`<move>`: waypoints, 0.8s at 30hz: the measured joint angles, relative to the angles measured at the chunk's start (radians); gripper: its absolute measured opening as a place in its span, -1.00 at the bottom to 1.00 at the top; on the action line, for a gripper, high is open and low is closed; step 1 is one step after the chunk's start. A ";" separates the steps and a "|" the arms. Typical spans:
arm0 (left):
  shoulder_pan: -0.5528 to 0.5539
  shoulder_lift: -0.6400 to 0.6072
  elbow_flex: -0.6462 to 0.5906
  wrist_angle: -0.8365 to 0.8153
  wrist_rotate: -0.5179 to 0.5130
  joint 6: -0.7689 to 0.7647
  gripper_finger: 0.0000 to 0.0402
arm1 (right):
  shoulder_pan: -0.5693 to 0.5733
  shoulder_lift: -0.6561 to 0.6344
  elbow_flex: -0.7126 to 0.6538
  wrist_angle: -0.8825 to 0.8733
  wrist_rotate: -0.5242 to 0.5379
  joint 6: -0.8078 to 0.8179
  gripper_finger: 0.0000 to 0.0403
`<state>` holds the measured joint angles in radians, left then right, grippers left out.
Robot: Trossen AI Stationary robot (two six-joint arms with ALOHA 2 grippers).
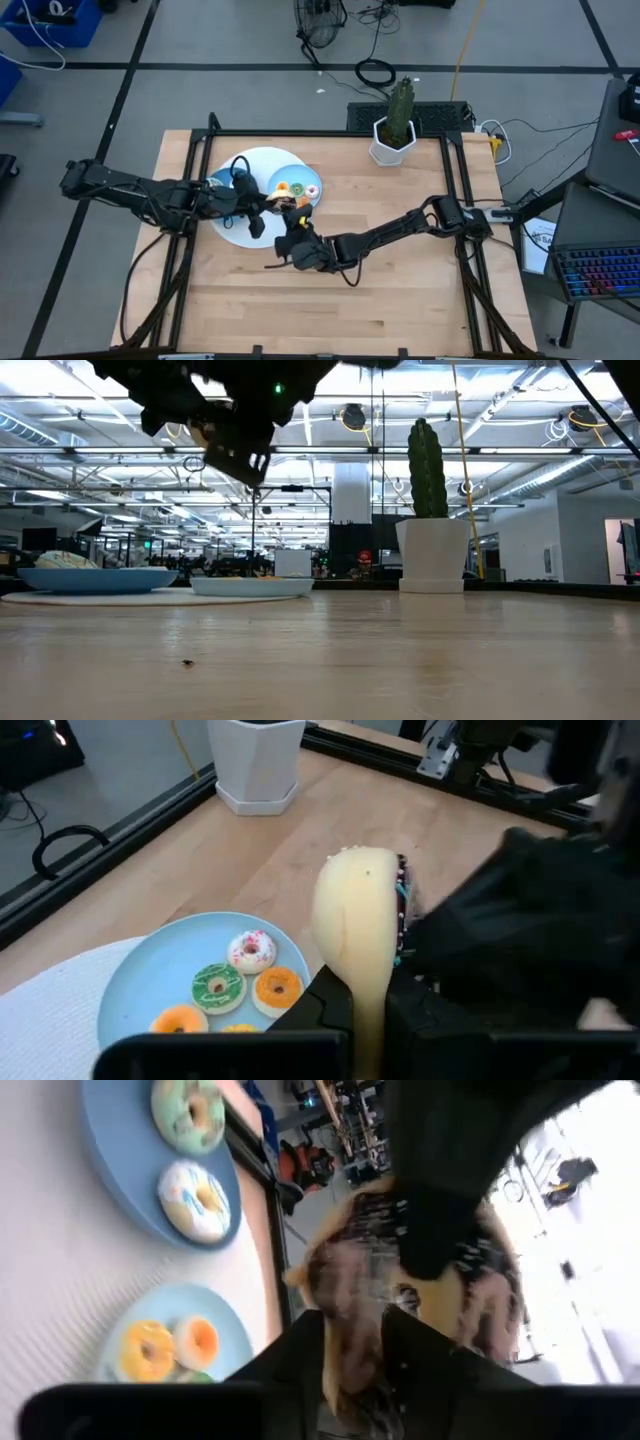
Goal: Pick & Place donuts
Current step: Put the large brown donut on the blue plate
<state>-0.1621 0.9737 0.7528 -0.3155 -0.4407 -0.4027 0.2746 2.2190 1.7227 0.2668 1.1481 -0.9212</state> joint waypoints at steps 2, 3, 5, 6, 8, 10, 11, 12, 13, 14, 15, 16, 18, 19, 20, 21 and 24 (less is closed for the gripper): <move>0.005 0.000 0.000 -0.004 -0.004 0.002 -0.93 | 0.017 -0.006 0.000 -0.003 -0.002 0.065 -0.50; 0.008 -0.001 0.000 -0.004 -0.006 0.001 -0.92 | 0.026 -0.008 0.000 -0.004 -0.012 0.094 -0.46; 0.015 -0.008 0.000 -0.007 -0.010 0.001 -0.89 | 0.046 -0.012 -0.001 -0.010 -0.024 0.137 -0.40; 0.020 -0.011 0.000 -0.004 -0.011 0.001 -0.89 | 0.055 -0.013 -0.001 -0.017 -0.028 0.154 -0.38; 0.031 -0.020 0.001 -0.009 -0.011 0.002 -0.92 | 0.070 -0.019 -0.001 -0.039 -0.052 0.198 -0.33; 0.039 -0.029 0.001 -0.015 -0.014 0.002 -0.93 | 0.085 -0.028 -0.001 -0.071 -0.052 0.217 -0.28; 0.042 -0.034 0.001 -0.017 -0.015 0.002 -0.93 | 0.092 -0.034 -0.001 -0.095 -0.050 0.233 -0.26; 0.048 -0.041 0.001 -0.028 -0.015 0.002 -0.93 | 0.098 -0.046 -0.006 -0.123 -0.052 0.253 -0.23; 0.053 -0.047 0.001 -0.043 -0.015 0.004 -0.93 | 0.104 -0.061 -0.018 -0.151 -0.053 0.275 -0.21; 0.058 -0.051 0.001 -0.049 -0.015 0.005 -0.93 | 0.110 -0.082 -0.036 -0.168 -0.054 0.311 -0.19; 0.063 -0.058 0.001 -0.054 -0.015 0.005 -0.91 | 0.115 -0.110 -0.063 -0.186 -0.057 0.353 -0.18; 0.068 -0.067 0.001 -0.075 -0.015 0.006 -0.91 | 0.119 -0.141 -0.100 -0.199 -0.074 0.402 -0.18; 0.077 -0.083 0.001 -0.108 -0.022 0.007 -0.92 | 0.122 -0.226 -0.206 -0.196 -0.156 0.505 -0.18; 0.081 -0.092 0.001 -0.125 -0.028 0.006 -0.93 | 0.121 -0.274 -0.272 -0.195 -0.214 0.550 -0.19; 0.084 -0.102 0.001 -0.147 -0.035 0.005 -0.94 | 0.120 -0.324 -0.338 -0.183 -0.278 0.588 -0.20; 0.089 -0.115 0.001 -0.159 -0.039 0.005 -0.94 | 0.118 -0.378 -0.406 -0.162 -0.339 0.618 -0.21; 0.097 -0.153 0.001 -0.165 -0.042 -0.002 -0.93 | 0.112 -0.548 -0.606 -0.082 -0.442 0.683 -0.23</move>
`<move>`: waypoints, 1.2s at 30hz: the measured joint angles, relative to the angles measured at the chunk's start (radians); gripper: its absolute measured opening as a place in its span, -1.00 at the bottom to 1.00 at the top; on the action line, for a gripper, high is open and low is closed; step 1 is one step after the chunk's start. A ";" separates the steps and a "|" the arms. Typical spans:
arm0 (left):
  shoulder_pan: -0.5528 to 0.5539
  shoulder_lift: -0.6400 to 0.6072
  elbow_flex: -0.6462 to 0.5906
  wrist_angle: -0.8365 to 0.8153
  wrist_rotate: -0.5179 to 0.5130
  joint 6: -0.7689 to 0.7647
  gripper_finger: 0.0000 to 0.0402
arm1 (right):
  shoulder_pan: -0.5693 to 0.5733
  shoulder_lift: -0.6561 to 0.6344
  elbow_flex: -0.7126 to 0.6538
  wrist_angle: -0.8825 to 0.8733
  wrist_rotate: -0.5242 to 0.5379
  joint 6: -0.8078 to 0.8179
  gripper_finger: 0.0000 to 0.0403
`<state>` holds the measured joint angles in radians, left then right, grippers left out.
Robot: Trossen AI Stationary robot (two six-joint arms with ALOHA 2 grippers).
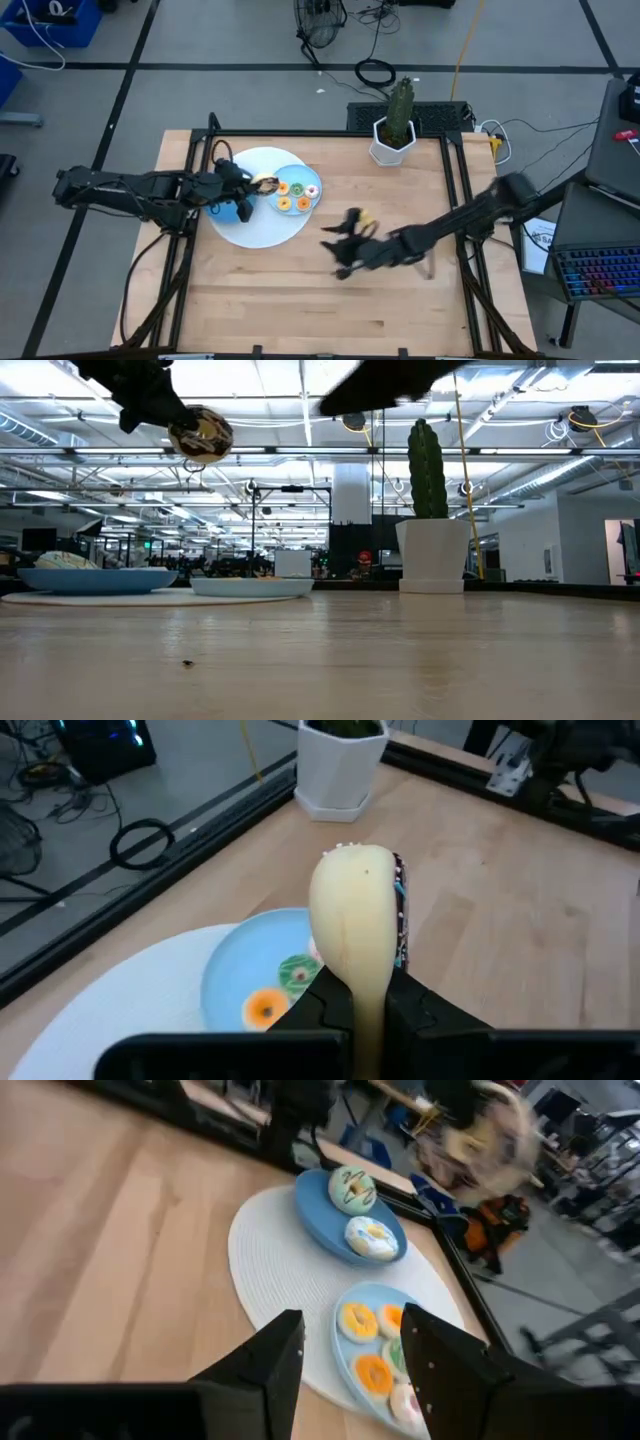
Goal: Pick & Place donuts
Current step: Put the large brown donut on the blue plate
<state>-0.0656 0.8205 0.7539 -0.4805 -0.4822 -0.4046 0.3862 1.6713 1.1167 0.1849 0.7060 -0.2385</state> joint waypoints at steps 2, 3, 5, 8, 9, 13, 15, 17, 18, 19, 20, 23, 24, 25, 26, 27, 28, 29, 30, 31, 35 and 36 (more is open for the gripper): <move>0.000 -0.023 -0.001 -0.019 -0.014 0.000 -0.92 | 0.000 -0.118 -0.133 0.070 -0.027 0.029 -0.24; 0.000 -0.038 0.000 -0.018 -0.027 0.000 -0.91 | 0.002 -0.174 -0.193 0.108 -0.028 0.042 -0.24; 0.000 -0.066 -0.001 -0.050 -0.054 0.000 -0.92 | 0.006 -0.290 -0.312 0.182 -0.029 0.058 -0.24; 0.001 -0.104 -0.001 -0.069 -0.077 -0.001 -0.94 | 0.014 -0.472 -0.467 0.257 -0.028 0.090 -0.23; 0.000 -0.114 -0.001 -0.075 -0.077 -0.001 -0.94 | 0.015 -0.530 -0.510 0.270 -0.029 0.102 -0.23; 0.000 -0.160 -0.001 -0.078 -0.072 0.000 -0.93 | 0.022 -0.766 -0.659 0.250 -0.074 0.143 -0.26; 0.000 -0.178 -0.001 -0.084 -0.080 0.002 -0.93 | 0.021 -0.878 -0.728 0.240 -0.161 0.149 -0.28; 0.000 -0.197 -0.001 -0.107 -0.098 0.001 -0.94 | 0.020 -0.979 -0.792 0.251 -0.257 0.148 -0.30; 0.000 -0.203 -0.001 -0.114 -0.106 -0.001 -0.94 | 0.019 -1.030 -0.824 0.252 -0.289 0.148 -0.31; 0.000 -0.209 -0.001 -0.116 -0.116 -0.002 -0.94 | 0.015 -1.078 -0.852 0.251 -0.309 0.149 -0.32; 0.000 -0.216 -0.001 -0.123 -0.123 -0.007 -0.94 | 0.009 -1.125 -0.879 0.252 -0.318 0.152 -0.34; 0.000 -0.231 -0.001 -0.135 -0.129 -0.019 -0.94 | -0.010 -1.243 -0.950 0.247 -0.318 0.153 -0.37; 0.000 -0.235 -0.001 -0.137 -0.126 -0.019 -0.94 | -0.019 -1.273 -0.968 0.251 -0.324 0.156 -0.38; 0.000 -0.238 -0.001 -0.141 -0.122 -0.019 -0.94 | -0.030 -1.300 -0.985 0.252 -0.352 0.156 -0.40; 0.000 -0.241 -0.001 -0.145 -0.121 -0.019 -0.94 | -0.043 -1.320 -0.998 0.251 -0.390 0.163 -0.41; 0.000 -0.244 -0.001 -0.152 -0.121 -0.019 -0.94 | -0.058 -1.334 -1.008 0.252 -0.435 0.174 -0.42; 0.000 -0.247 -0.001 -0.160 -0.120 -0.018 -0.94 | -0.072 -1.344 -1.016 0.252 -0.471 0.184 -0.44; 0.000 -0.249 -0.001 -0.162 -0.121 -0.016 -0.94 | -0.088 -1.352 -1.024 0.251 -0.504 0.194 -0.46; 0.000 -0.254 -0.001 -0.162 -0.121 -0.015 -0.94 | -0.105 -1.355 -1.030 0.252 -0.524 0.199 -0.47; 0.000 -0.260 -0.001 -0.165 -0.120 -0.013 -0.94 | -0.122 -1.356 -1.035 0.252 -0.529 0.200 -0.49; 0.007 -0.292 -0.001 -0.189 -0.119 -0.015 -0.94 | -0.201 -1.355 -1.049 0.245 -0.531 0.201 -0.56; 0.012 -0.302 -0.001 -0.198 -0.117 -0.019 -0.94 | -0.220 -1.356 -1.049 0.240 -0.535 0.203 -0.58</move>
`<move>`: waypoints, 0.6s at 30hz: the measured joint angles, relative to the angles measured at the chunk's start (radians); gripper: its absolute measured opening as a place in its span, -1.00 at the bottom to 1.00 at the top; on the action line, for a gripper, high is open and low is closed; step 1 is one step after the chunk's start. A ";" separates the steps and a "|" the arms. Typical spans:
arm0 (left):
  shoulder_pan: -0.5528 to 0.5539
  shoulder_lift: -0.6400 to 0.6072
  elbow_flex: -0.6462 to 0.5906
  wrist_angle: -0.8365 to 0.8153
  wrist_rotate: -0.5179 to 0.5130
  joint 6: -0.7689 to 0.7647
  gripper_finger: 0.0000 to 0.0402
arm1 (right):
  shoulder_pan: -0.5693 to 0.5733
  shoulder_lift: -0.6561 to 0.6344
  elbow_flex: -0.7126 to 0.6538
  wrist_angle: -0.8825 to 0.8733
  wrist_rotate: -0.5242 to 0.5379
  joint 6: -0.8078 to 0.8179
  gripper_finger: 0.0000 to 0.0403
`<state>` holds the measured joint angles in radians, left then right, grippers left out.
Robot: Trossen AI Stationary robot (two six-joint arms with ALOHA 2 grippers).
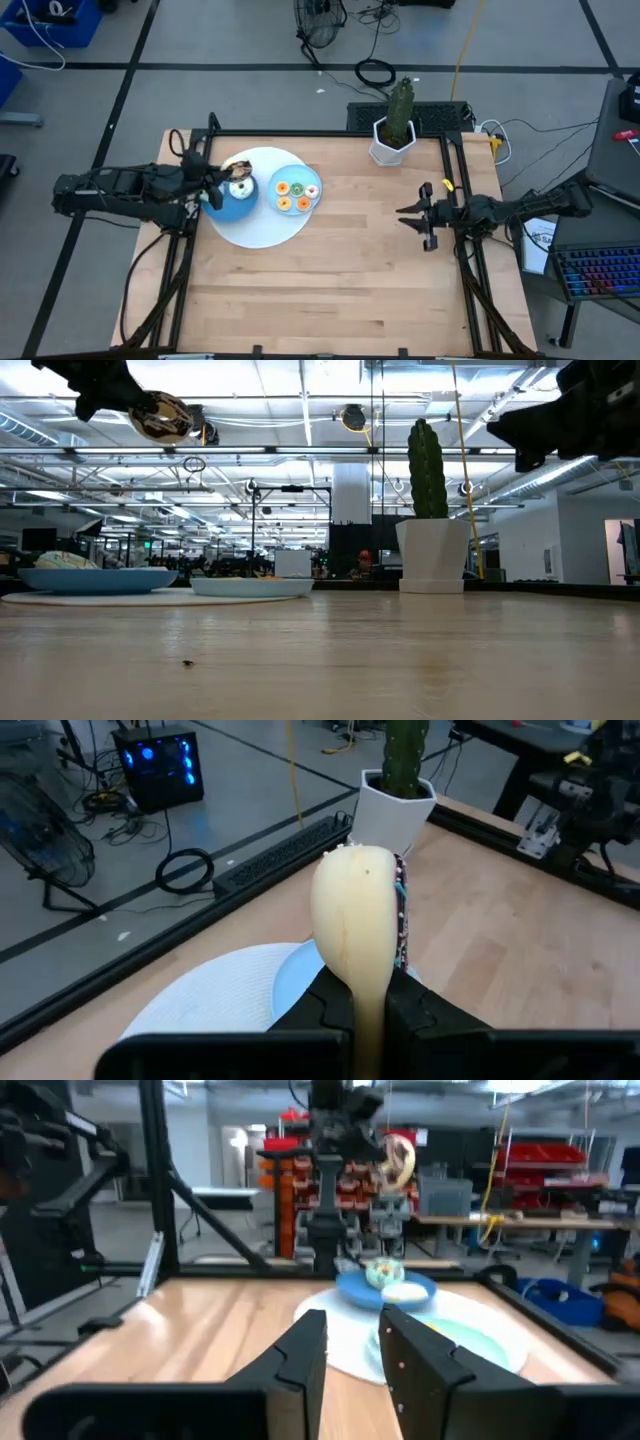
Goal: Pick & Place donuts
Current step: Put the large brown donut on the blue plate
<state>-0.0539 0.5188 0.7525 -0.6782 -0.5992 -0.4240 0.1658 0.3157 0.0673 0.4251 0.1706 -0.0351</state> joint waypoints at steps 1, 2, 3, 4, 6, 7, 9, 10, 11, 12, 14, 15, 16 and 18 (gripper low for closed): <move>0.006 -0.010 0.000 -0.007 0.005 -0.005 -0.94 | -0.021 0.000 0.000 -0.009 -0.018 0.004 -0.59; 0.014 -0.020 0.000 -0.011 0.011 -0.005 -0.94 | -0.043 0.000 0.000 -0.019 -0.040 0.007 -0.61; 0.021 -0.032 0.000 -0.018 0.020 -0.005 -0.94 | -0.063 0.000 -0.001 -0.022 -0.073 0.010 -0.63; 0.028 -0.043 0.000 -0.026 0.024 -0.006 -0.94 | -0.083 0.000 -0.001 -0.022 -0.104 0.014 -0.65; 0.041 -0.070 0.000 -0.035 0.025 -0.009 -0.94 | -0.122 0.000 -0.002 -0.025 -0.151 0.025 -0.69; 0.046 -0.085 0.000 -0.043 0.026 -0.009 -0.94 | -0.138 -0.001 -0.002 -0.028 -0.158 0.029 -0.71; 0.058 -0.115 0.000 -0.057 0.034 -0.011 -0.94 | -0.169 -0.002 -0.002 -0.034 -0.173 0.031 -0.74; 0.062 -0.130 0.000 -0.060 0.040 -0.011 -0.94 | -0.182 -0.003 -0.002 -0.034 -0.172 0.030 -0.76; 0.066 -0.145 0.000 -0.069 0.048 -0.011 -0.94 | -0.195 -0.003 -0.002 -0.034 -0.168 0.030 -0.77; 0.069 -0.161 0.000 -0.080 0.052 -0.012 -0.94 | -0.206 -0.003 -0.003 -0.033 -0.156 0.033 -0.78; 0.074 -0.190 0.000 -0.094 0.057 -0.015 -0.94 | -0.222 -0.003 -0.003 -0.034 -0.121 0.051 -0.78; 0.077 -0.204 0.000 -0.101 0.056 -0.021 -0.94 | -0.227 -0.003 -0.003 -0.034 -0.107 0.057 -0.78; 0.078 -0.217 0.000 -0.109 0.056 -0.028 -0.94 | -0.230 -0.003 -0.003 -0.034 -0.089 0.058 -0.78; 0.079 -0.237 0.000 -0.114 0.056 -0.046 -0.94 | -0.232 -0.003 -0.003 -0.036 -0.064 0.063 -0.77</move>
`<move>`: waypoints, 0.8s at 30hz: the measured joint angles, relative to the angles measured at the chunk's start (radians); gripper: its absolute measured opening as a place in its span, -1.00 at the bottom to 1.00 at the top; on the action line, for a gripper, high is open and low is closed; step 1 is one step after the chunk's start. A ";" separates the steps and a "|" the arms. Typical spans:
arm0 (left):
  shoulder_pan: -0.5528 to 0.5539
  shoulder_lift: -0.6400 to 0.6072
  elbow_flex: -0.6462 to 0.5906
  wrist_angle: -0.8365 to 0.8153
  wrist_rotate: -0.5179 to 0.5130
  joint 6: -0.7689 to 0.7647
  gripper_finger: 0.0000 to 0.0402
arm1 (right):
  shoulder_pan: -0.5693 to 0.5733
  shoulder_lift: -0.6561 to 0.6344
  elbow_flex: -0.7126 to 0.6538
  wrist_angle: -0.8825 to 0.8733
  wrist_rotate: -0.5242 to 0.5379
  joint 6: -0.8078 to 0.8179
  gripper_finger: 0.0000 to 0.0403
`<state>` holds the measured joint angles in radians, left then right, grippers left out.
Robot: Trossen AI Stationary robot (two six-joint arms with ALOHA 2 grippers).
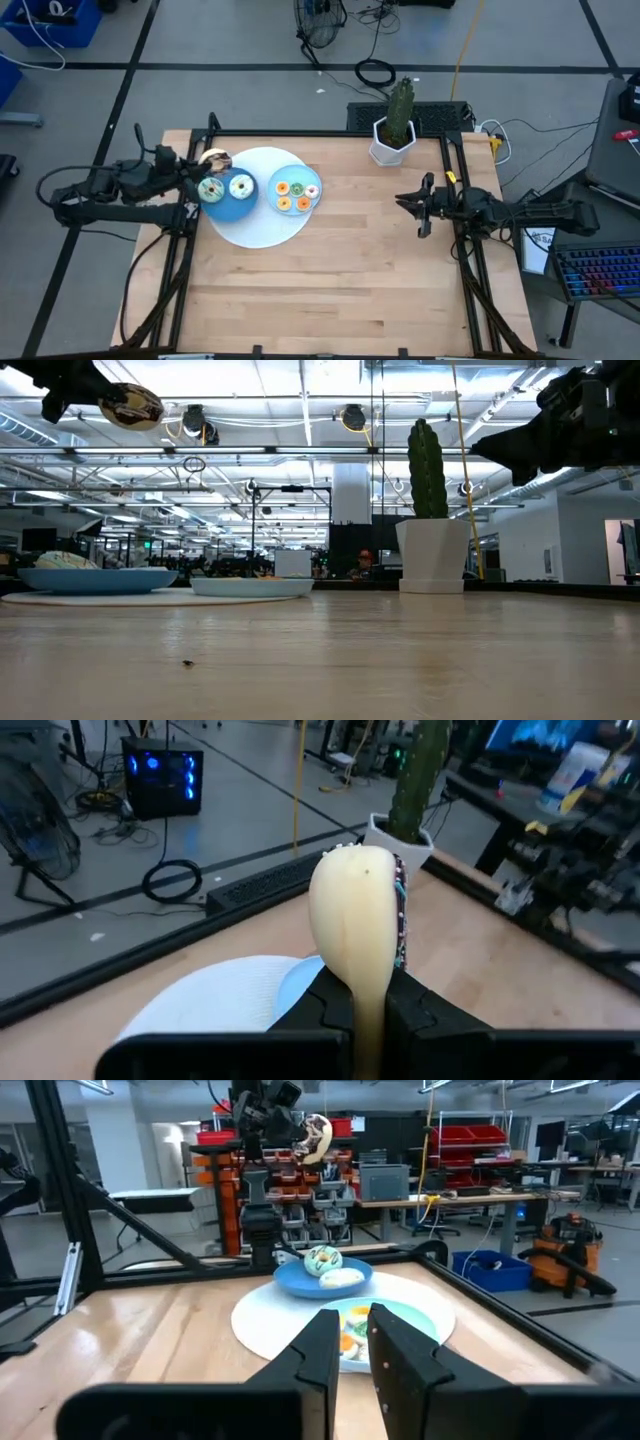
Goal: Pick & Place donuts
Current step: Put the large brown donut on the blue plate
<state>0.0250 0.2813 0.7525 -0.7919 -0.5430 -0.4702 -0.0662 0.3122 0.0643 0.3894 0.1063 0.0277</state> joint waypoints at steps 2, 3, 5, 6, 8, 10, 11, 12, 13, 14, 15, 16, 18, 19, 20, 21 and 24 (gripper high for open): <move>0.000 -0.011 0.000 0.000 0.000 -0.038 -0.94 | 0.000 0.000 -0.001 -0.002 -0.001 0.005 -0.76; 0.000 -0.013 0.000 -0.001 0.000 -0.063 -0.92 | 0.000 0.000 -0.001 -0.002 -0.002 0.006 -0.76; 0.000 -0.011 0.001 -0.038 0.014 -0.145 -0.87 | 0.000 0.000 -0.001 -0.002 -0.002 0.006 -0.76; 0.000 -0.006 0.000 -0.070 0.027 -0.195 -0.85 | 0.000 0.000 -0.001 -0.002 -0.002 0.006 -0.76; 0.000 0.008 -0.003 -0.109 0.070 -0.265 -0.86 | 0.000 0.000 -0.001 -0.002 -0.002 0.006 -0.76; 0.000 0.016 -0.005 -0.147 0.128 -0.298 -0.93 | 0.000 0.001 -0.001 -0.004 -0.002 0.006 -0.76; 0.000 0.021 -0.005 -0.143 0.150 -0.304 -0.94 | 0.000 0.001 -0.001 -0.006 -0.002 0.006 -0.76; 0.000 0.024 -0.005 -0.128 0.168 -0.307 -0.94 | 0.000 0.002 -0.002 -0.006 -0.002 0.006 -0.76; 0.000 0.027 -0.005 -0.113 0.183 -0.300 -0.93 | 0.000 0.002 -0.002 -0.006 -0.002 0.006 -0.76; -0.001 0.031 -0.005 -0.091 0.199 -0.281 -0.92 | 0.000 0.003 -0.002 -0.006 -0.002 0.006 -0.75; -0.001 0.037 -0.005 -0.057 0.207 -0.256 -0.90 | 0.000 0.004 -0.002 -0.007 -0.002 0.006 -0.75; -0.001 0.042 -0.006 -0.027 0.208 -0.226 -0.90 | 0.000 0.004 -0.002 -0.008 -0.003 0.006 -0.75; -0.001 0.056 -0.016 -0.027 0.198 -0.186 -0.92 | 0.000 0.005 -0.002 -0.007 -0.002 0.006 -0.76; 0.001 0.066 -0.021 -0.040 0.184 -0.182 -0.94 | 0.000 0.005 -0.002 -0.007 -0.003 0.006 -0.76; 0.005 0.080 -0.024 -0.059 0.170 -0.195 -0.94 | 0.000 0.005 -0.002 -0.007 -0.003 0.006 -0.77; 0.009 0.096 -0.027 -0.088 0.160 -0.225 -0.94 | 0.000 0.005 -0.002 -0.008 -0.003 0.006 -0.77; 0.029 0.159 -0.031 -0.184 0.185 -0.330 -0.92 | 0.000 0.005 -0.002 -0.008 -0.002 0.006 -0.77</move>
<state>0.0538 0.4402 0.7216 -0.9754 -0.3585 -0.7998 -0.0658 0.3176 0.0624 0.3813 0.1039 0.0334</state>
